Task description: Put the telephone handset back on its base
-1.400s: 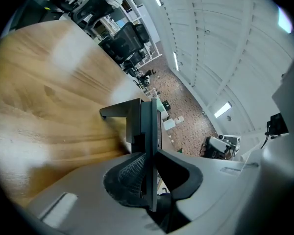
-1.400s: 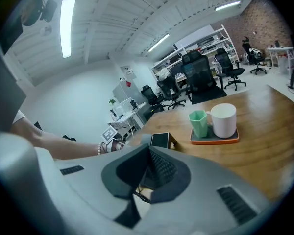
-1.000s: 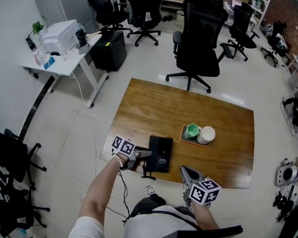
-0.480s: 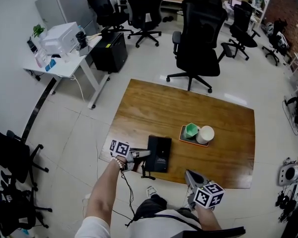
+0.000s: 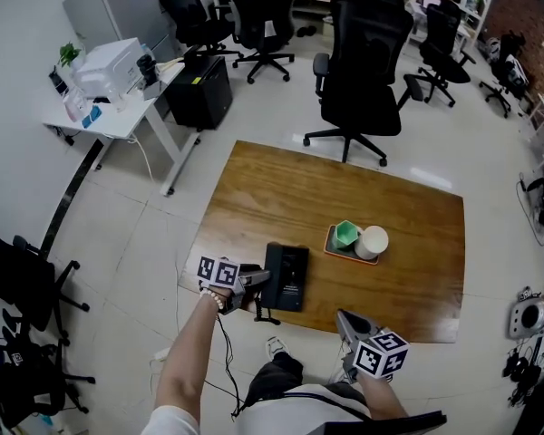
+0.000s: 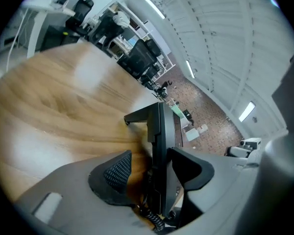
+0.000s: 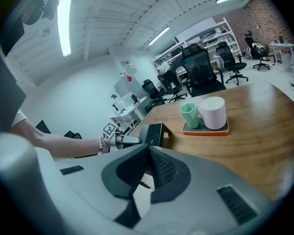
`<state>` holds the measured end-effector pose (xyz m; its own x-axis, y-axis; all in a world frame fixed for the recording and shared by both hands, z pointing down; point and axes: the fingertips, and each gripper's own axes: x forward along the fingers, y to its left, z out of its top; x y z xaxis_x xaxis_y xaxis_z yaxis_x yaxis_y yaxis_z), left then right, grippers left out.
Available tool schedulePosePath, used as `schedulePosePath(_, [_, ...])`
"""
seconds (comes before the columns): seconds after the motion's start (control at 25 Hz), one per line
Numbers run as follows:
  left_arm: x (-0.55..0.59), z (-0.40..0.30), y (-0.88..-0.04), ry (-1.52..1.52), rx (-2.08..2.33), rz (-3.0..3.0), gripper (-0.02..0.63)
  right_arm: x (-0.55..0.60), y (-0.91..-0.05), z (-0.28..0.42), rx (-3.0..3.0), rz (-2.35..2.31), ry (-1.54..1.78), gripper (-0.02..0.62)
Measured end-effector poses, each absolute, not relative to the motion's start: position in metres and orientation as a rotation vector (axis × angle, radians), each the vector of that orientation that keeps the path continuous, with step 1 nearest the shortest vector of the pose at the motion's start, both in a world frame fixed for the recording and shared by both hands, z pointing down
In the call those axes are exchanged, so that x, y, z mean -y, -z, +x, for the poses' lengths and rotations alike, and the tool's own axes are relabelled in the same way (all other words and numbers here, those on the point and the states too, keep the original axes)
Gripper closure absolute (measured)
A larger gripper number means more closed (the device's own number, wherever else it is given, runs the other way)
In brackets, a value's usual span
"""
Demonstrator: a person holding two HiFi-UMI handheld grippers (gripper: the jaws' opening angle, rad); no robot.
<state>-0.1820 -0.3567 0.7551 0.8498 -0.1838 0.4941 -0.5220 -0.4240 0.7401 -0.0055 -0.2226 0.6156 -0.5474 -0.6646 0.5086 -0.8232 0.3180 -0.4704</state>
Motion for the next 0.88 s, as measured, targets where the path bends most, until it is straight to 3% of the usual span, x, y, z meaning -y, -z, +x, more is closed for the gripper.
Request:
schedulePosePath(0.32, [0.324, -0.213, -0.672, -0.231, 1.085, 2.070, 0.358, 0.224, -0.601, 0.014, 2.450, 1.221, -0.980, 0.584])
schedulePosePath(0.44, [0.280, -0.218, -0.645, -0.091, 1.224, 2.039, 0.451, 0.221, -0.593, 0.028, 2.485, 1.199, -0.954, 0.584])
schedulePosePath(0.48, [0.262, -0.217, -0.638, -0.056, 1.256, 2.023, 0.517, 0.219, -0.590, 0.033, 2.498, 1.191, -0.945, 0.584])
schedulePosePath(0.6, [0.208, -0.203, -0.619, 0.060, 1.328, 1.959, 0.601, 0.210, -0.582, 0.046, 2.539, 1.153, -0.913, 0.584])
schedulePosePath(0.88, [0.105, -0.151, -0.591, -0.026, 1.631, 1.916, 0.601, 0.174, -0.569, 0.062, 2.626, 1.023, -0.837, 0.584])
